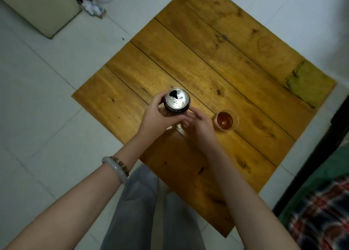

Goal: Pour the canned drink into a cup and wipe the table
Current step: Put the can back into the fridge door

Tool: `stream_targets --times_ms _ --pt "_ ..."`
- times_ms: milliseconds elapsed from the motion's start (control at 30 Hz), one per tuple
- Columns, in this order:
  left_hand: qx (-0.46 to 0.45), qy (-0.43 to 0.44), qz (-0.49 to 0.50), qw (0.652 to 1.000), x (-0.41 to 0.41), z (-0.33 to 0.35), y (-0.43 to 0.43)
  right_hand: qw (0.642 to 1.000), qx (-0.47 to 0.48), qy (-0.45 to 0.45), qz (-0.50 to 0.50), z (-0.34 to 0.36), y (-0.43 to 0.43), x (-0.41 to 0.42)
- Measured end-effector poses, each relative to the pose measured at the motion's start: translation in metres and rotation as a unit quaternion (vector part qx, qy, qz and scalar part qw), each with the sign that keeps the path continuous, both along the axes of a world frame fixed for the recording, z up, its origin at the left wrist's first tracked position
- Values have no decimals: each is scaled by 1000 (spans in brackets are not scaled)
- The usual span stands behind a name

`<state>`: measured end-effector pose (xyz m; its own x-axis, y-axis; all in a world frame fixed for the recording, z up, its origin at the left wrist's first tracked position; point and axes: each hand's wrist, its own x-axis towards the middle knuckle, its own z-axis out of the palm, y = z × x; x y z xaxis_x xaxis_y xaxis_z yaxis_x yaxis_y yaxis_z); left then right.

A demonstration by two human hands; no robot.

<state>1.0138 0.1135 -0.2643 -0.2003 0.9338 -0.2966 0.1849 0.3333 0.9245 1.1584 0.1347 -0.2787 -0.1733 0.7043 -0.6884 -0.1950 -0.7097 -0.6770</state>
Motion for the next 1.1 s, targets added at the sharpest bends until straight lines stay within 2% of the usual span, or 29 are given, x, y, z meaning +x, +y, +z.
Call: stream_targets --times_ms 100,167,300,533,733,1100 --pt "-10 6 27 1000 -13 31 -20 998 -45 37 3 35 -14 -8" --pt "-1 -8 57 998 -18 62 -39 998 -46 43 25 68 -24 -14" --pt "24 -13 119 993 -31 116 -85 990 -57 112 57 131 -49 -29" --pt "69 -6 220 973 -64 195 -171 974 -28 128 187 213 -103 -72" --pt "102 25 295 950 -113 251 -252 941 -5 130 312 265 -150 -138" --pt "141 64 456 876 -221 310 -413 863 -36 139 484 315 -270 -297"
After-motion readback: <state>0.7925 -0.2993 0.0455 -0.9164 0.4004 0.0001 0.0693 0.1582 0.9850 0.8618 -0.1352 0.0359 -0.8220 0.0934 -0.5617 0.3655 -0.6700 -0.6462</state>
